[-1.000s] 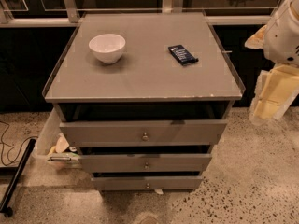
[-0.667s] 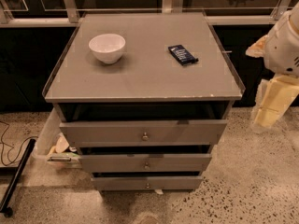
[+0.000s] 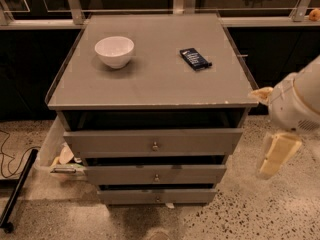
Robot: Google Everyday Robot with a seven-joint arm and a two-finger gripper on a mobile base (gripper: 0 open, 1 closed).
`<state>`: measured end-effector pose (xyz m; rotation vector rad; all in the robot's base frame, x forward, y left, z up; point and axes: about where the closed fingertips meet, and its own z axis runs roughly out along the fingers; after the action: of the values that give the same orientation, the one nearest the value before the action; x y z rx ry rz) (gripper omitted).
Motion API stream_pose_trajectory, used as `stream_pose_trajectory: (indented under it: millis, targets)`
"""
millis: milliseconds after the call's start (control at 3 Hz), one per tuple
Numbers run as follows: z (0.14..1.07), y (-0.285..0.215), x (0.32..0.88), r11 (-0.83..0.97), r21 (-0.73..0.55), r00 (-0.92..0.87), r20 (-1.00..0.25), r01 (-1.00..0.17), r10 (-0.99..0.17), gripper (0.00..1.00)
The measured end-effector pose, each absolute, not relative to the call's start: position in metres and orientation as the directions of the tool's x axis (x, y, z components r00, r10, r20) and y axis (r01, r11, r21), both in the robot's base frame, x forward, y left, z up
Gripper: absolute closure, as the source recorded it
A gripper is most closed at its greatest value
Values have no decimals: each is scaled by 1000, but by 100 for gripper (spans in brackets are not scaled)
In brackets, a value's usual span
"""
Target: Open top drawer
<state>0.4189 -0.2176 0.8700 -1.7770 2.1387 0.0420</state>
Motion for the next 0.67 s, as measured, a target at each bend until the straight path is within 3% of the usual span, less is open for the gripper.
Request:
stream_pose_trajectory:
  millis: [667]
  targets:
    - [781,-204,427,135,-258,-12,-429,-957,-903,0]
